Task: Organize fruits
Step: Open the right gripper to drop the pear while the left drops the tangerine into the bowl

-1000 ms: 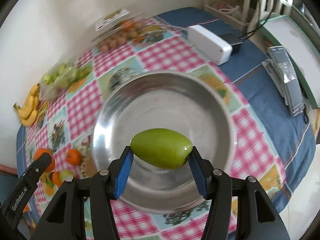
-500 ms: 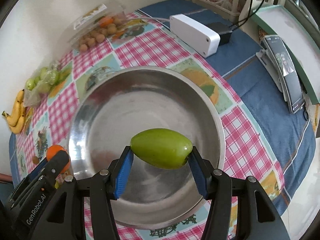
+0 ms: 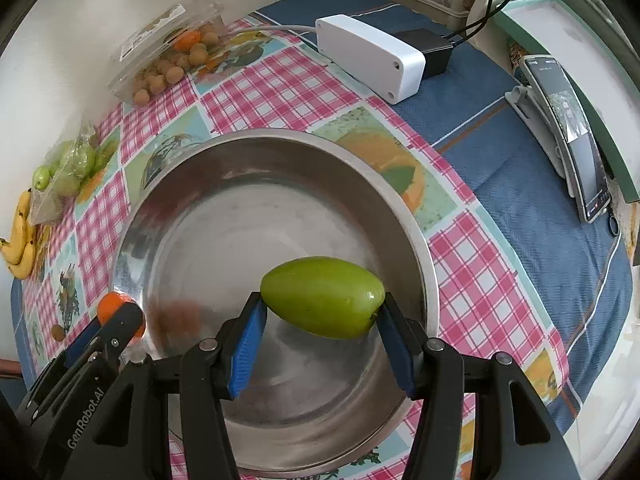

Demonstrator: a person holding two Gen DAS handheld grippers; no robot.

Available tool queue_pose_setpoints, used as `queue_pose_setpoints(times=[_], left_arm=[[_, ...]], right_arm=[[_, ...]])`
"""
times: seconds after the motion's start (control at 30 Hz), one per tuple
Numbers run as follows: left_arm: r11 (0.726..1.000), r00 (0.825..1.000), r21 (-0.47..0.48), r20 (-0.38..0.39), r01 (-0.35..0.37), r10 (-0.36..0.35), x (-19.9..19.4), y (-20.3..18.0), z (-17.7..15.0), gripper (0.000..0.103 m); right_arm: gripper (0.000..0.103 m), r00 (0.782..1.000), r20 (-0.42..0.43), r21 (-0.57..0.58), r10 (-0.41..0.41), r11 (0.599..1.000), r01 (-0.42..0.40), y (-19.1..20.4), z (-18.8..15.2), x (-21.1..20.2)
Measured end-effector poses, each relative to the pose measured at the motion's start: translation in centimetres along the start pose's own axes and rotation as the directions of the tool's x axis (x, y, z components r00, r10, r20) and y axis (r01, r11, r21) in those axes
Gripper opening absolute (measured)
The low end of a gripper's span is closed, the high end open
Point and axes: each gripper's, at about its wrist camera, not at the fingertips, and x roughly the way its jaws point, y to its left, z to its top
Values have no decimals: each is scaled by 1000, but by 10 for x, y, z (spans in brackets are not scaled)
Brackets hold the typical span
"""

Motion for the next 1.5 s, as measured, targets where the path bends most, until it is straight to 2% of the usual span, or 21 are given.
queue_pose_setpoints(times=[0.47,0.63,0.73,0.93,1.23,1.3,1.37,1.5], left_arm=[[1000,1000,-5,-7,16,-16,0,0,0,43],[1000,1000,-7,-9,22,-22,-1,-1,1,46],[1000,1000,-12,-5,28,-29,-4,0,1,53],[999,1000,-29,22,16,-15,-18,5,2,54],[995,996,-73,53,-67,71,-30,28,1,66],[991,993,-88,53,-96,101,-30,35,-1,74],[988,991,-105,55,-112,118,-29,43,-3,76],[980,989,-146,45,-134,142,-26,59,-6,77]], right_arm=[[58,1000,-24,-6,-2,1000,2,4,0,8],[58,1000,-31,-4,3,1000,-3,4,0,9],[59,1000,-15,-5,1,1000,-1,4,1,5],[59,1000,6,-12,8,1000,-8,6,3,-2],[60,999,46,-32,-6,999,8,10,5,-13],[67,999,46,-40,-8,999,9,10,5,-13],[72,999,41,-57,-9,998,11,14,4,-12],[74,999,35,-88,-15,996,18,21,3,-7]])
